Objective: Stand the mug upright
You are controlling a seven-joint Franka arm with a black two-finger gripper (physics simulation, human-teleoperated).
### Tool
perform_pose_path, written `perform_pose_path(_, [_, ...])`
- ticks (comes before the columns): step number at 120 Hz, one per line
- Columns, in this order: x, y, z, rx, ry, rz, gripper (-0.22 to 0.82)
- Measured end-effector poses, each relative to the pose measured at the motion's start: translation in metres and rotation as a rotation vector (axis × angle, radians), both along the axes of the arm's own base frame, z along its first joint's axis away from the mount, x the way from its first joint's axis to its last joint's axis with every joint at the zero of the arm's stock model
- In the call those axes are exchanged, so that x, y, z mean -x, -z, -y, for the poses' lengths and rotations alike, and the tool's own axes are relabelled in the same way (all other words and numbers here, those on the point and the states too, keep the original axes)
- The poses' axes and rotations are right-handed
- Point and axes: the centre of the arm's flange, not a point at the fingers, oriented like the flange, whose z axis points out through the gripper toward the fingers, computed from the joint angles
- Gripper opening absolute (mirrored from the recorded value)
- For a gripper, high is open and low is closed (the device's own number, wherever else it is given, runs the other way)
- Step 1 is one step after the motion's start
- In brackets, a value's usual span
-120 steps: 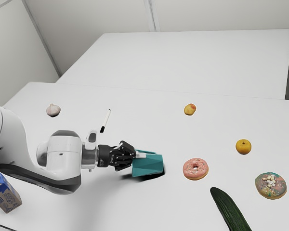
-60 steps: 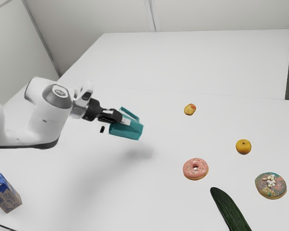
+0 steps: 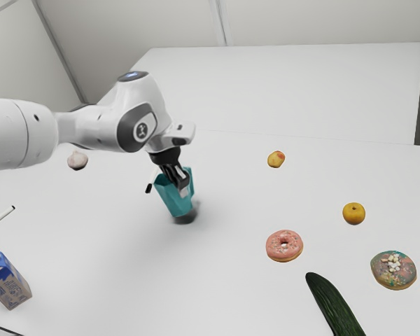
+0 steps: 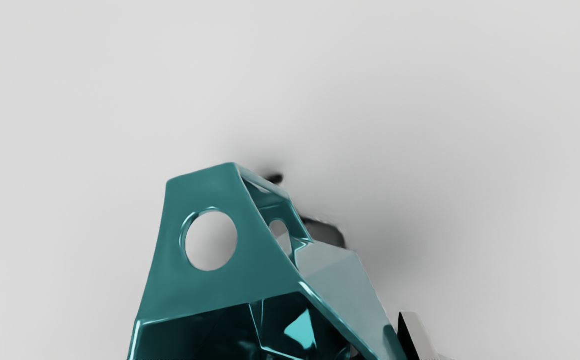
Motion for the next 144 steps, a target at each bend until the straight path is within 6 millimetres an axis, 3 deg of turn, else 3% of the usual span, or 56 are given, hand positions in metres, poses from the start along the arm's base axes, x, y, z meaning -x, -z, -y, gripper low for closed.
perform_pose_path(61, [-0.003, 0.014, 0.0, -0.076, -0.261, 0.02, -0.18])
perform_pose_path(84, [-0.004, 0.012, 0.001, -0.076, -0.315, 0.027, 0.22])
perform_pose_path(101, [-0.004, 0.009, 0.001, -0.075, -0.346, 0.032, 0.4])
perform_pose_path(108, [-0.006, -0.009, 0.002, -0.067, -0.361, 0.057, 0.45])
perform_pose_path(123, [-0.017, -0.078, 0.003, -0.038, -0.397, 0.122, 0.51])
perform_pose_path(134, [-0.016, -0.125, 0.005, -0.028, -0.416, 0.146, 0.54])
perform_pose_path(144, [-0.003, -0.169, 0.008, -0.022, -0.428, 0.155, 0.55])
